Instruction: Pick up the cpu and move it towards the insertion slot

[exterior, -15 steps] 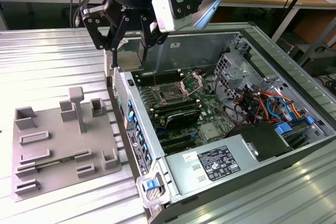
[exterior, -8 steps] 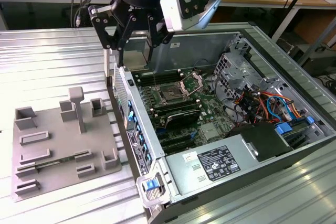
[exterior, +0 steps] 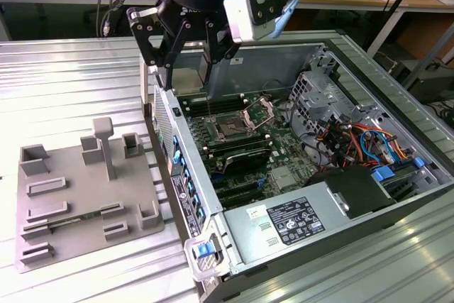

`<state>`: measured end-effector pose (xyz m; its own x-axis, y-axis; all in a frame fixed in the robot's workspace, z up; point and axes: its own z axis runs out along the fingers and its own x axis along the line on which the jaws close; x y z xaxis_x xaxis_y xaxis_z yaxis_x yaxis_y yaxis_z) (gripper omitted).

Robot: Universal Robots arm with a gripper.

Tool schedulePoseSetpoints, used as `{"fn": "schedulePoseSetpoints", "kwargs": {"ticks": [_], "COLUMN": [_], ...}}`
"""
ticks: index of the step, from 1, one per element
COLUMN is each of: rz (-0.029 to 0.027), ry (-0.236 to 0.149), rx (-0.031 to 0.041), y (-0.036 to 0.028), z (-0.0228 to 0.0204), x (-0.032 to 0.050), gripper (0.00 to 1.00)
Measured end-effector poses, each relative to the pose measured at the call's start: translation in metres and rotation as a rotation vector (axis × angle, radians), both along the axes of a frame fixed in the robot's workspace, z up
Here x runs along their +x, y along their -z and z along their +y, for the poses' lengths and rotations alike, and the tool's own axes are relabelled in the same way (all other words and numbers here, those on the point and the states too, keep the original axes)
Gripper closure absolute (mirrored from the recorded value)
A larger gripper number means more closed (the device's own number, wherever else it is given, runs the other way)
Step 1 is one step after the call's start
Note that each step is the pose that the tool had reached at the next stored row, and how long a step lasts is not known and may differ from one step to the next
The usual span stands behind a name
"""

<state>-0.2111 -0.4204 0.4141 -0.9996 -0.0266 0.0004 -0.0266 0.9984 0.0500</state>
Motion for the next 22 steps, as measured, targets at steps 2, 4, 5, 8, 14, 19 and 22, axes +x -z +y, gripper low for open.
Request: {"fn": "schedulePoseSetpoints", "kwargs": {"ticks": [2, 4, 5, 8, 14, 19, 22], "rz": [0.0000, 0.0000, 0.0000, 0.0001, 0.0001, 0.0000, 0.0000], "ry": [0.000, 0.000, 0.000, 0.000, 0.000, 0.000, 0.000], "rx": [0.0000, 0.0000, 0.0000, 0.0000, 0.0000, 0.0001, 0.0000], "y": [0.0000, 0.0000, 0.0000, 0.0000, 0.0000, 0.0000, 0.0000], "z": [0.0000, 0.0000, 0.0000, 0.0000, 0.0000, 0.0000, 0.0000], "x": [0.0023, 0.0048, 0.0059, 0.0092, 0.0180, 0.0261, 0.0294], "gripper": [0.45, 0.45, 0.45, 0.45, 0.45, 0.45, 0.45]}}
